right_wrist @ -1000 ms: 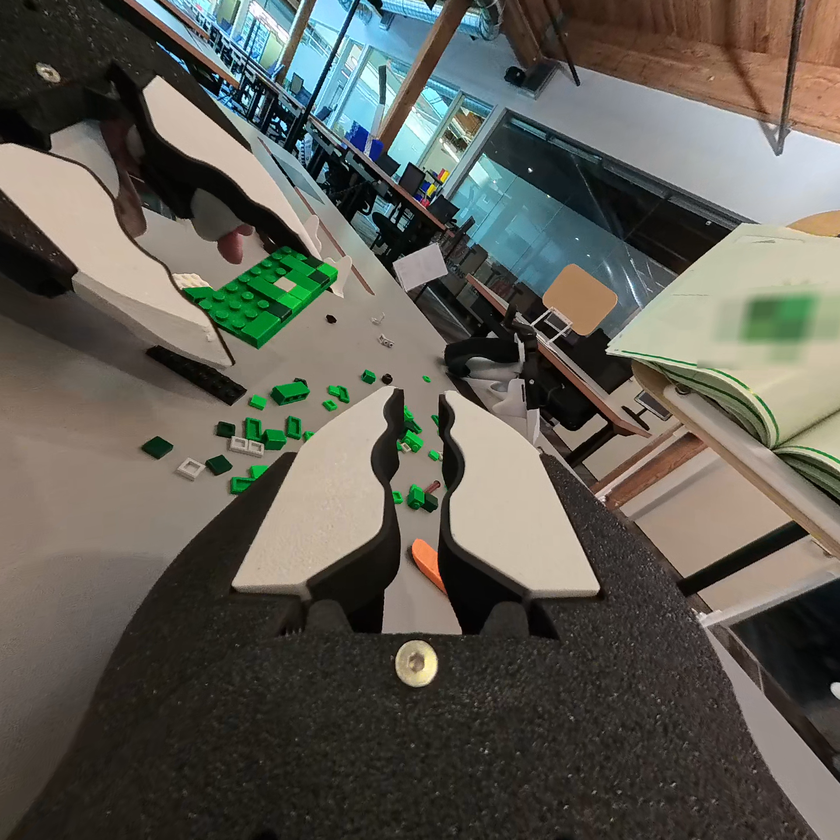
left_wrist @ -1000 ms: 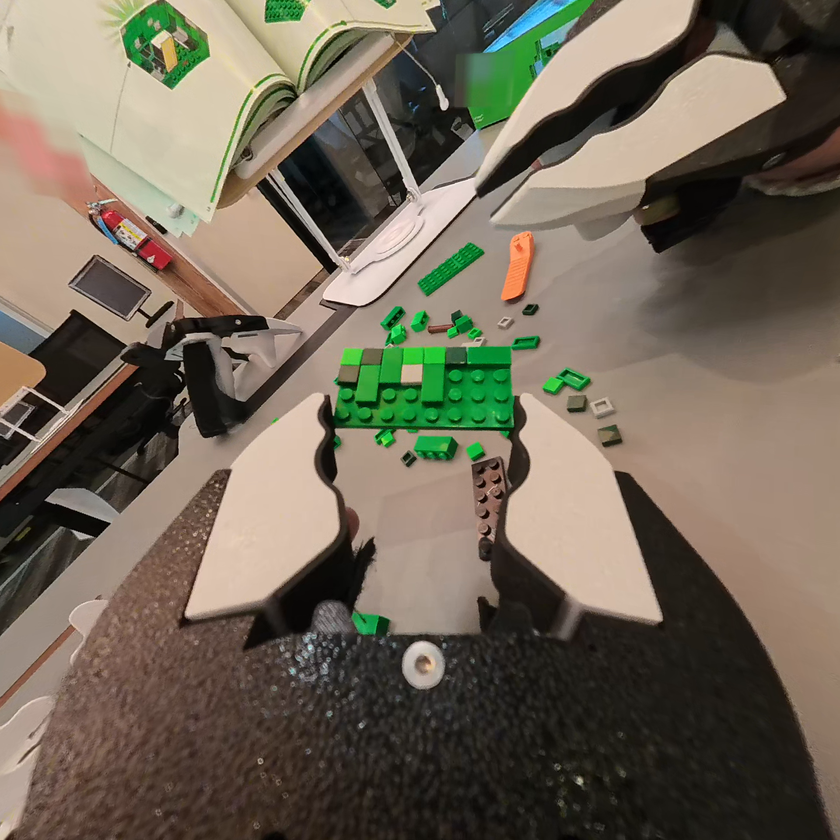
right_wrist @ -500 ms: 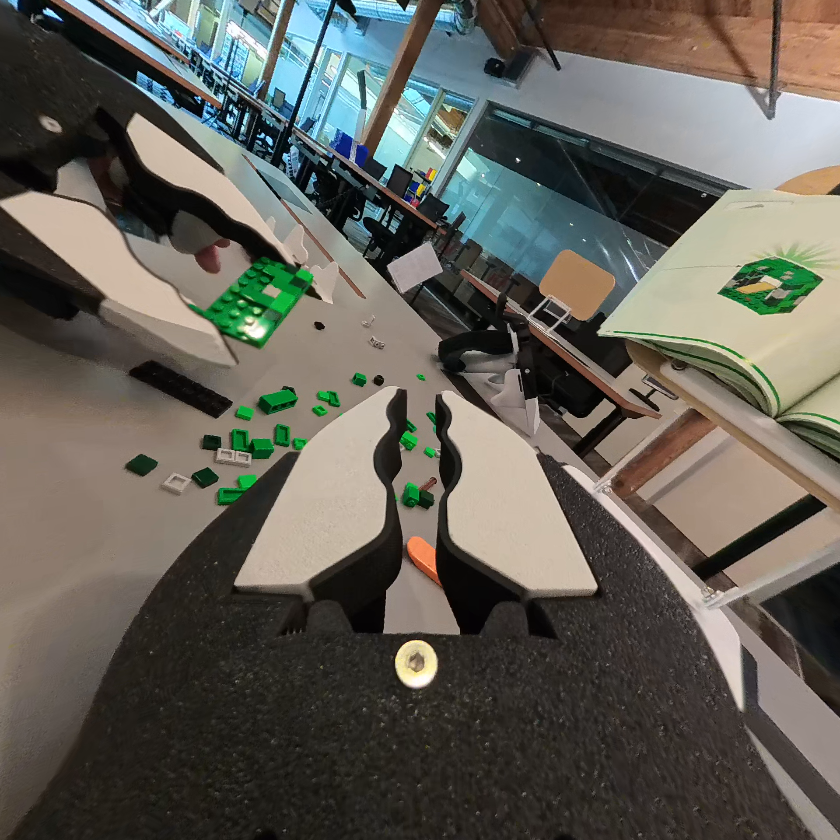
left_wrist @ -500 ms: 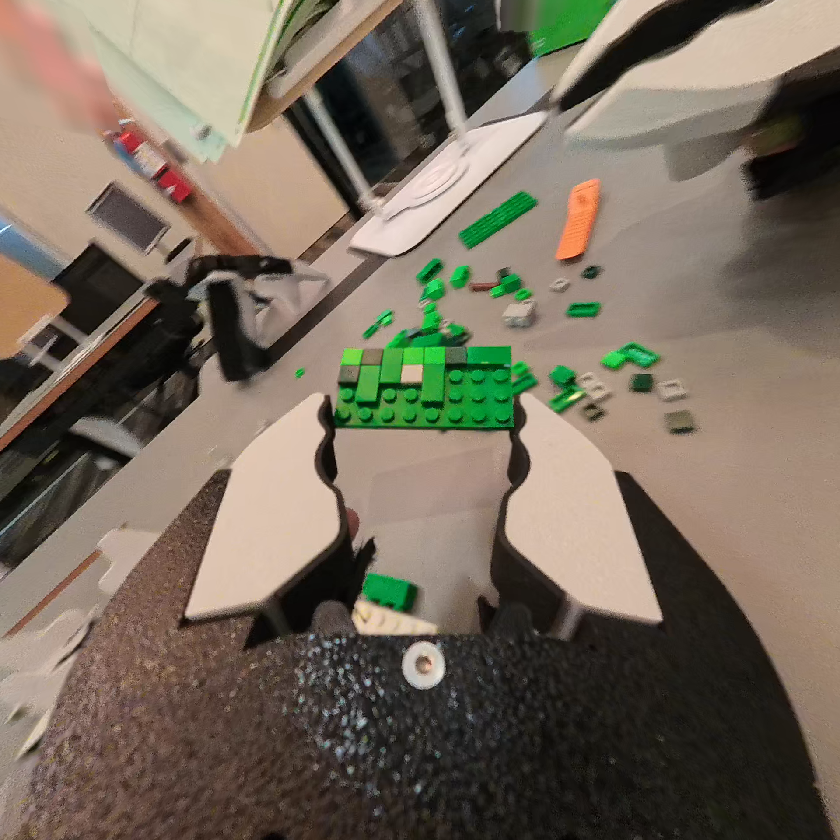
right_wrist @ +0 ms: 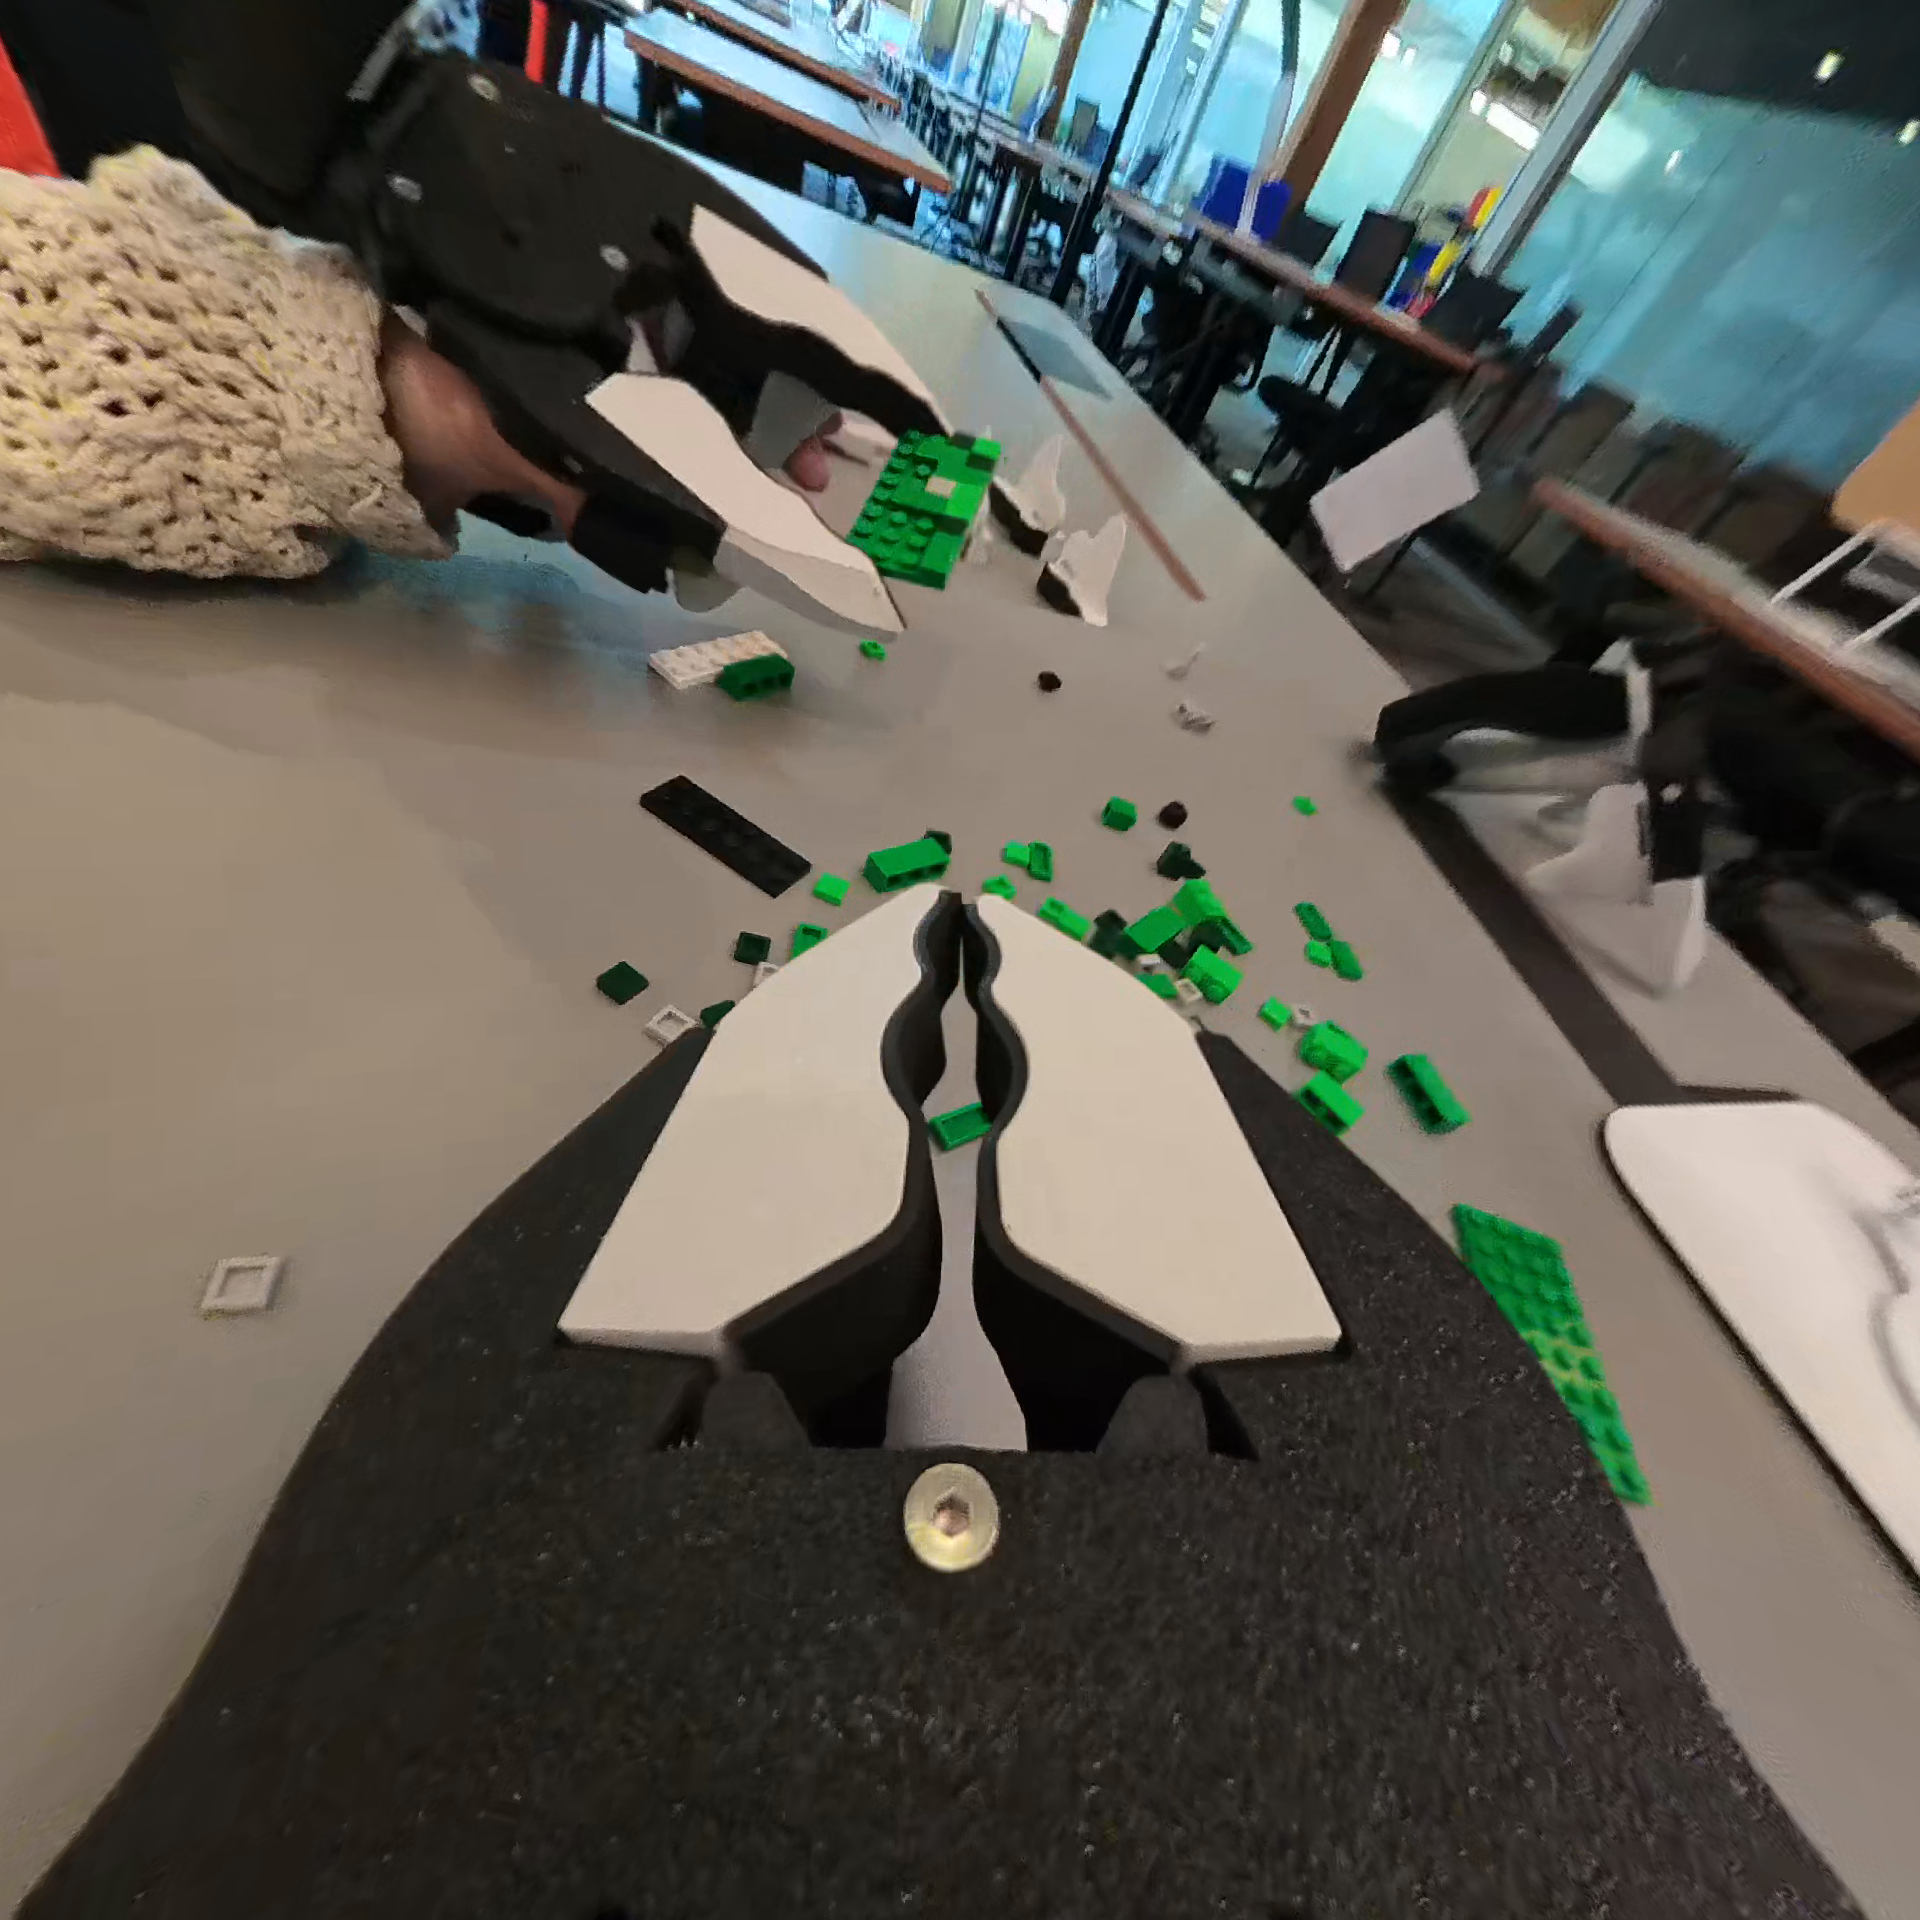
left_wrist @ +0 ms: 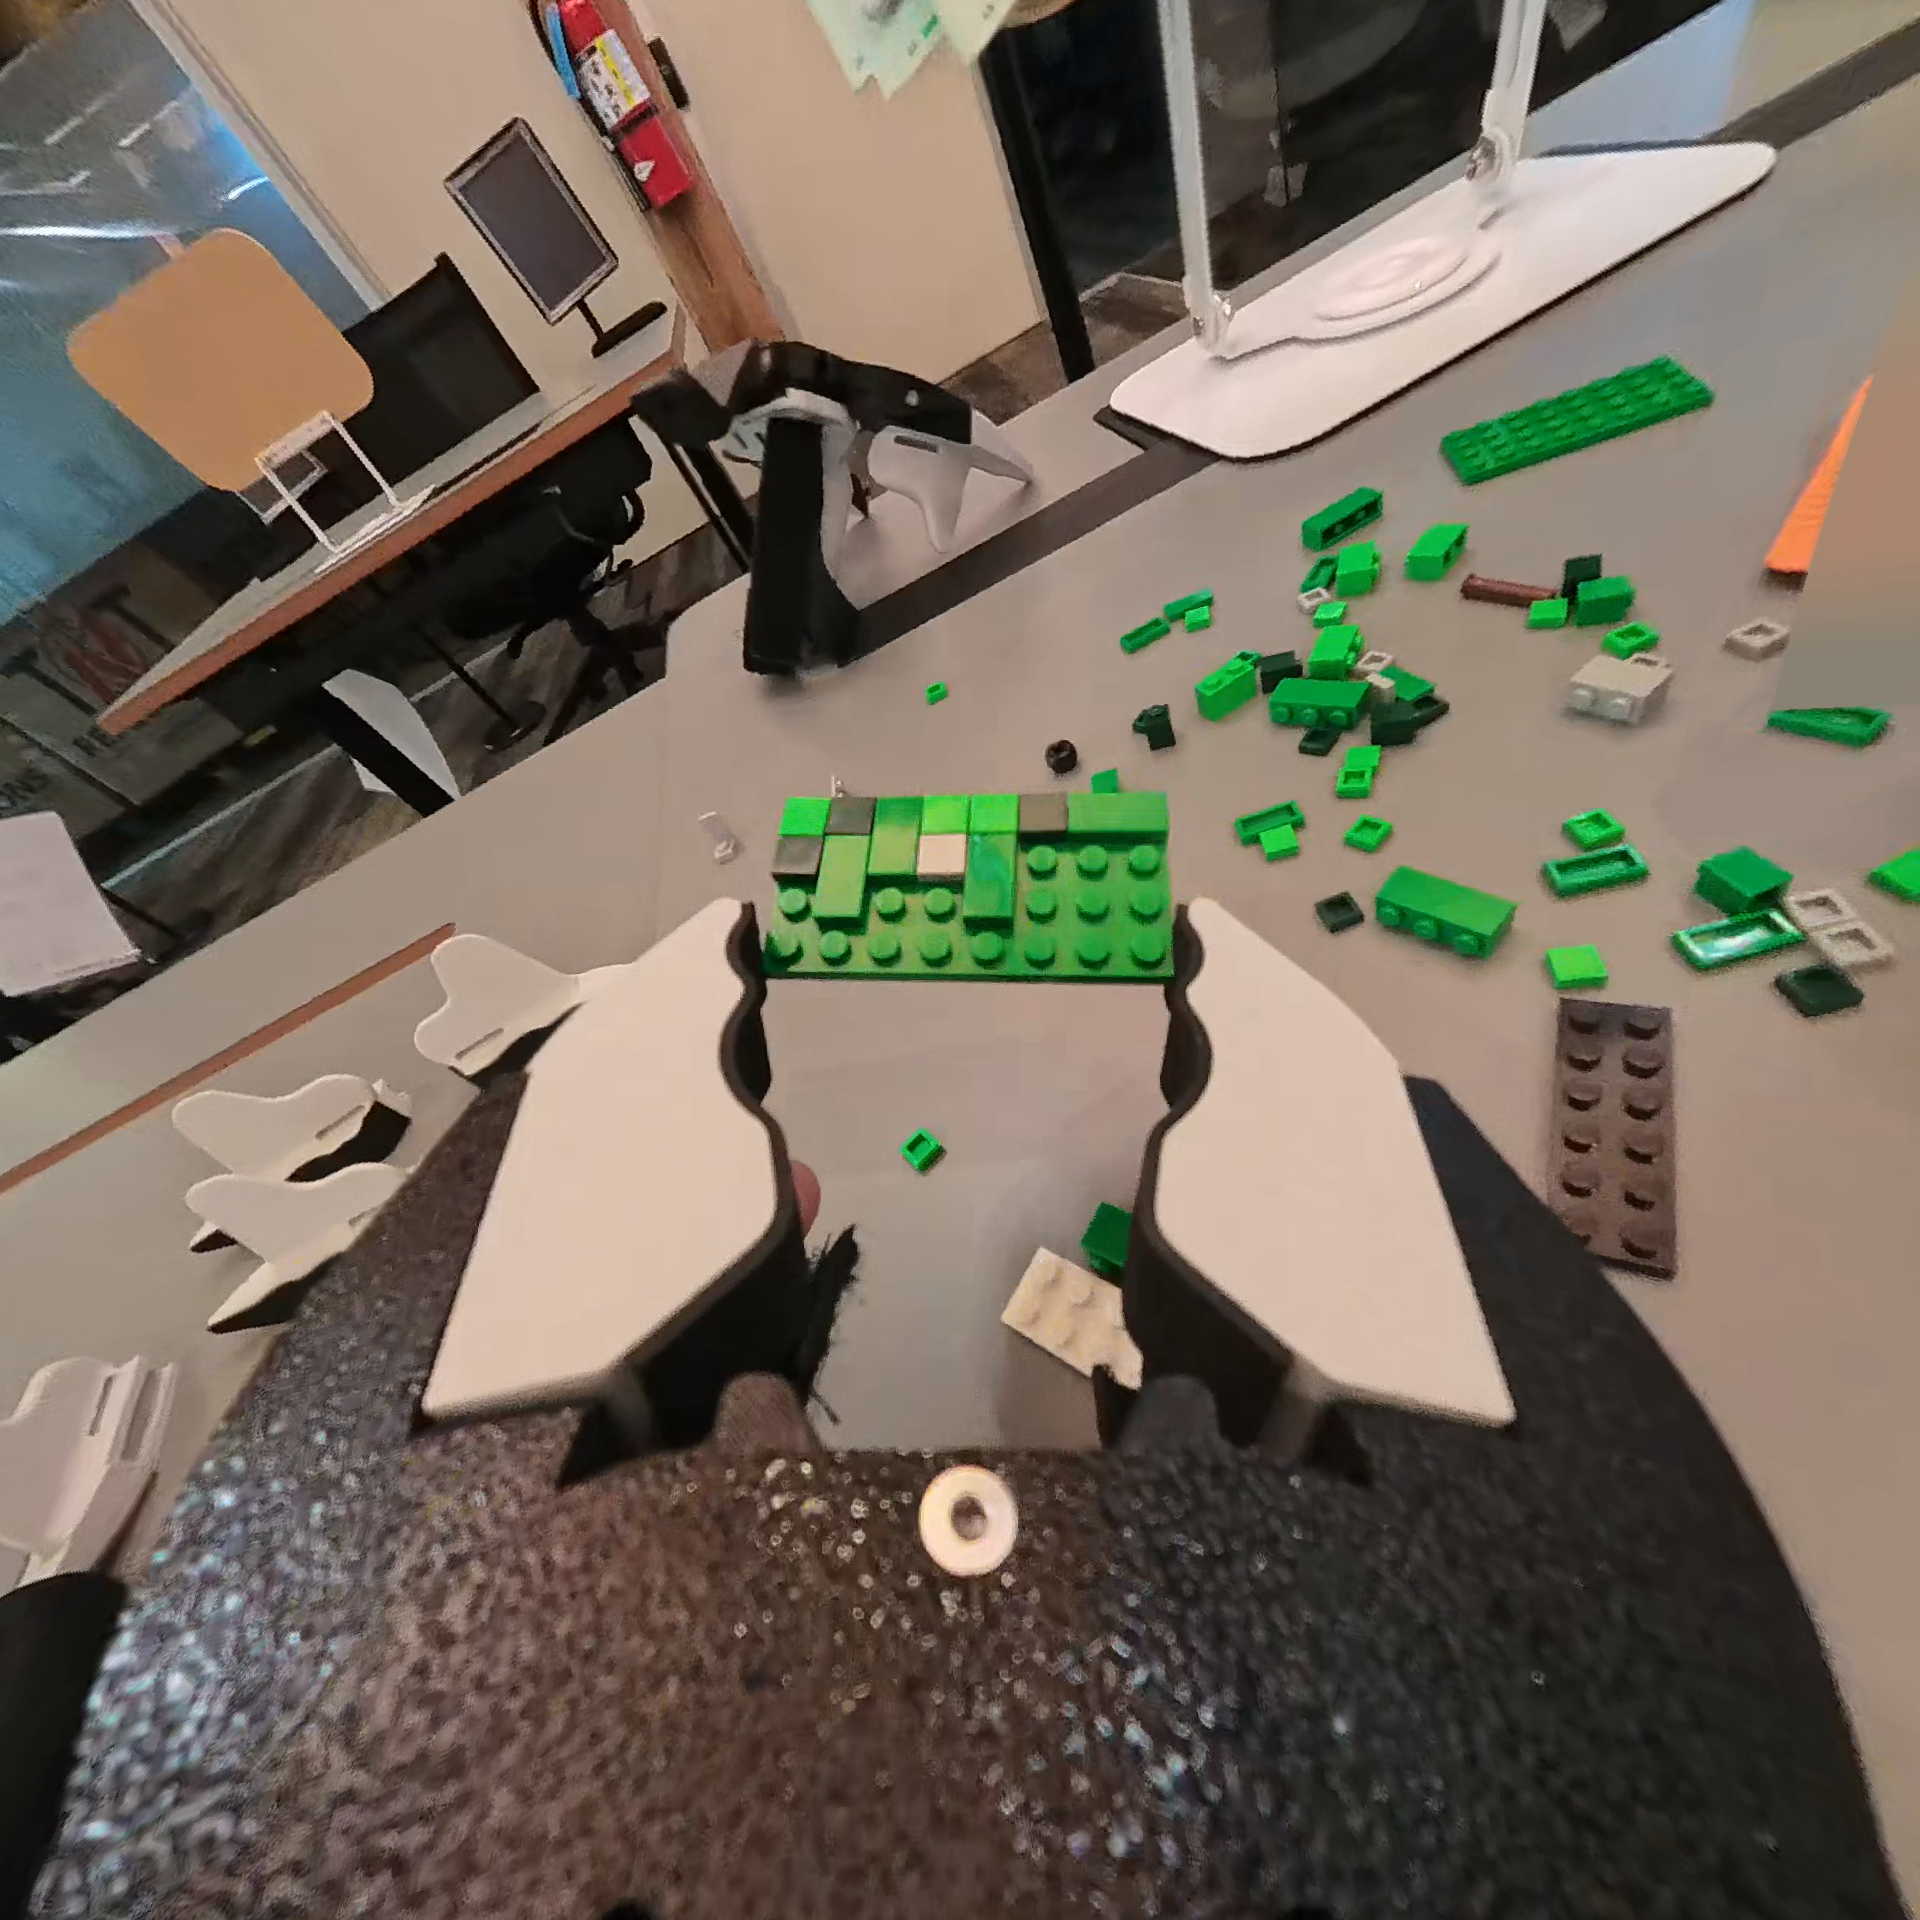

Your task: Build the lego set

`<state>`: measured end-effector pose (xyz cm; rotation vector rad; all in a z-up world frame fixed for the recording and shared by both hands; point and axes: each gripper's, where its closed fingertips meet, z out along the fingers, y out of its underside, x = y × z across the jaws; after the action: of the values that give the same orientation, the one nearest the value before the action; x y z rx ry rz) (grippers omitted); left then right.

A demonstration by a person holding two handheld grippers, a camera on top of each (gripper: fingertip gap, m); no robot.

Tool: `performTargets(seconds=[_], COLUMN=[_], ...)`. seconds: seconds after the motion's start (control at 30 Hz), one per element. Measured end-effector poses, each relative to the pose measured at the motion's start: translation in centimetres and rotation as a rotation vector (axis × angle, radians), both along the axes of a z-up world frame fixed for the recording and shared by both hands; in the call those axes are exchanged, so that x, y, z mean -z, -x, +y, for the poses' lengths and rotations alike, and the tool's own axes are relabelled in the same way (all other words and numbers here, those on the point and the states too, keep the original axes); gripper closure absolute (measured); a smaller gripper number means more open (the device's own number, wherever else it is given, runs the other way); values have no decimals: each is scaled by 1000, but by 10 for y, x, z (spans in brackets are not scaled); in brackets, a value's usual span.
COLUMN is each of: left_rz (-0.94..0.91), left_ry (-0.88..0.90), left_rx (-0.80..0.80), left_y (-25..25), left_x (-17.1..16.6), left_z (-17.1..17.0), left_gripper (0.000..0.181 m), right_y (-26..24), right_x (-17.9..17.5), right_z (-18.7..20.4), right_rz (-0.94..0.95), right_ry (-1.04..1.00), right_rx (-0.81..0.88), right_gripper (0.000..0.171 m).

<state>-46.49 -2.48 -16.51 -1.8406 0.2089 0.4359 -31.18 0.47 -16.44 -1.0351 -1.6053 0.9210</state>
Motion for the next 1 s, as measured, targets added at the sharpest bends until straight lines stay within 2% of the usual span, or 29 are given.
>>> performTargets(seconds=[0.2,0.4,0.57,0.8,1.0], left_rz=[112,137,134,178,239], left_ry=[30,34,27,-7,-110], left_rx=[-6,-5,-9,-10,-39], left_y=[-3,-4,-3,-5,-2], left_x=[5,6,5,-1,-19], left_z=[2,2,2,2,-1], left_gripper=[107,107,107,107,107], right_y=[8,10,9,2,-19], right_x=[8,18,16,-10,-44], right_z=[17,9,1,13,43], right_rz=[-63,-76,2,154,346], right_ry=[-9,-262,-450,-348,-224], right_rx=[128,156,160,234,401], right_gripper=[169,171,171,171,171])
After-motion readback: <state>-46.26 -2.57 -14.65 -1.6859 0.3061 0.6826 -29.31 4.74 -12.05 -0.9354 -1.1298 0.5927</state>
